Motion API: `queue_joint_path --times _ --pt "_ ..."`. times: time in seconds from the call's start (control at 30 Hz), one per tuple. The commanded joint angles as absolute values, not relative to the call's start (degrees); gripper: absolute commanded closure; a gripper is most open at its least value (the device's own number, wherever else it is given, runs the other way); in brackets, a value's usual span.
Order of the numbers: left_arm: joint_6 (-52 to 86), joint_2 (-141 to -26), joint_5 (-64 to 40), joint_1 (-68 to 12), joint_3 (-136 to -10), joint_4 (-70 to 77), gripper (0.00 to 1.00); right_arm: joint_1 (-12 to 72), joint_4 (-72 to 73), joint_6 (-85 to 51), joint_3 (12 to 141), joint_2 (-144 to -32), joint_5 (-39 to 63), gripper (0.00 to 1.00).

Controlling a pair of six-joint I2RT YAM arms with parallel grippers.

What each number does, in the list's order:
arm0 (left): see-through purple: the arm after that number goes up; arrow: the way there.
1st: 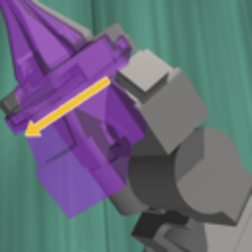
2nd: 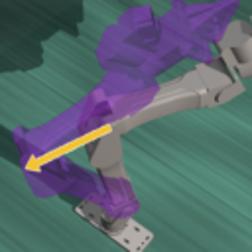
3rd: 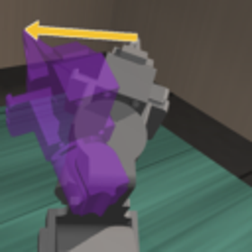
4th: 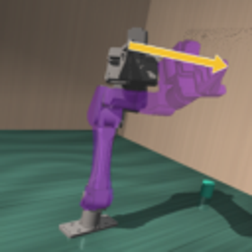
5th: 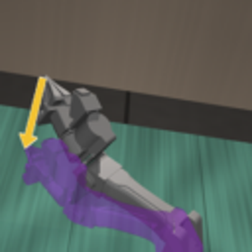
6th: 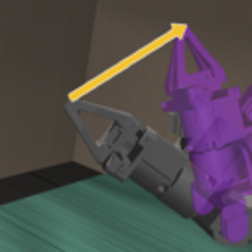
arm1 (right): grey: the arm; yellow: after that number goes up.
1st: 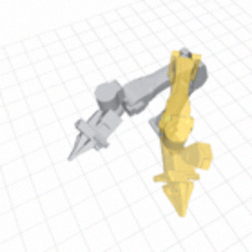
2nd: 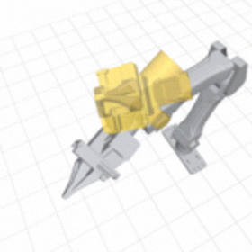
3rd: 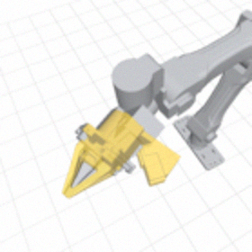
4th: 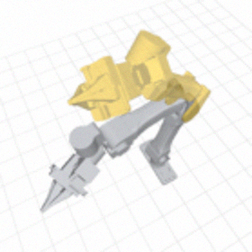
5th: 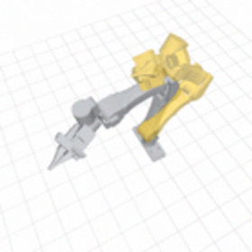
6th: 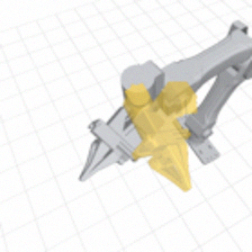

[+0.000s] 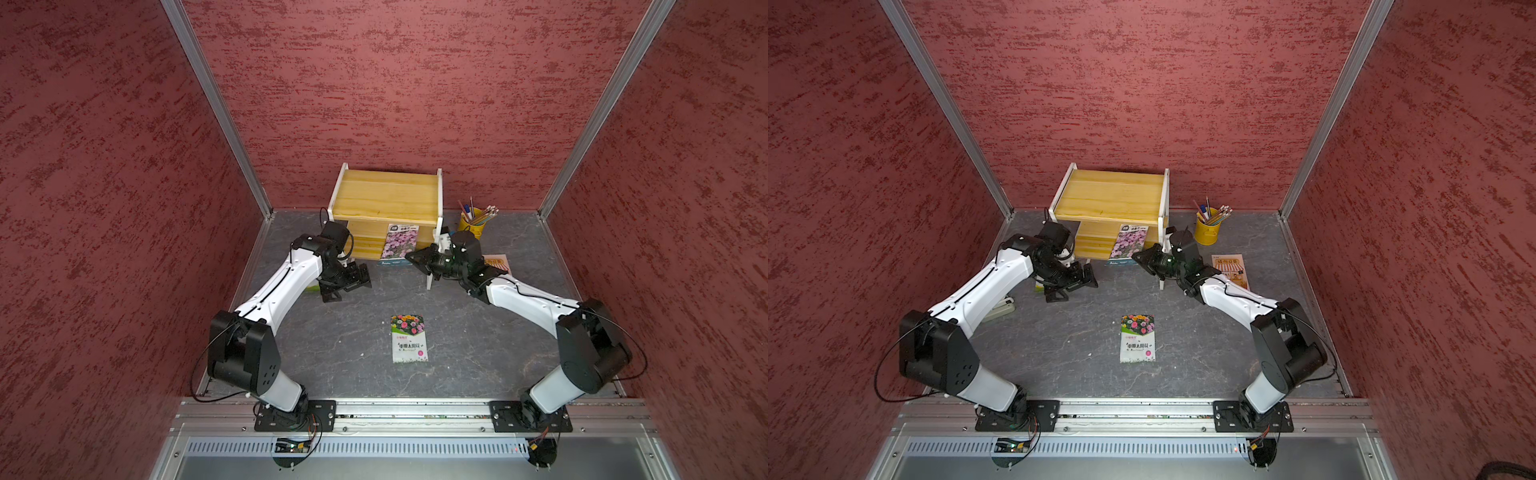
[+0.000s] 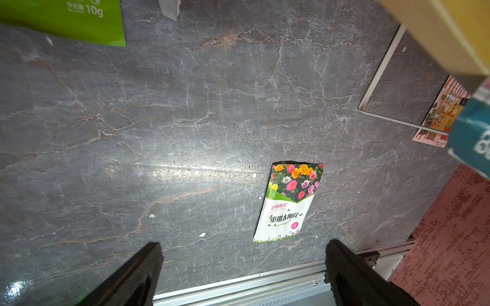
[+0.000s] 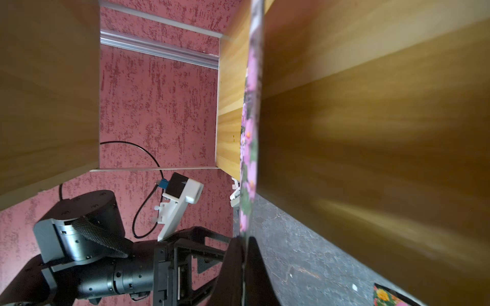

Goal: Take the seed bag off the shelf
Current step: Pick up the seed packet from the shelf.

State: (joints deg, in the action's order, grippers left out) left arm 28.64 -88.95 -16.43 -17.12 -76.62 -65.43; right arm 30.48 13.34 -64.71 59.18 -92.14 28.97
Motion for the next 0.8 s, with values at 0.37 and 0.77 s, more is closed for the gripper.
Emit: queue_joint_path --times 0.37,0.77 --pt "28.7 -88.6 -15.5 -17.5 -78.6 -64.7 0.0 32.0 22.6 -67.4 55.9 -90.9 35.8 1.0" --pt "29.7 -86.4 -14.1 -17.5 -78.4 -65.3 0.0 32.2 18.0 -67.1 45.1 -78.1 38.1 1.0"
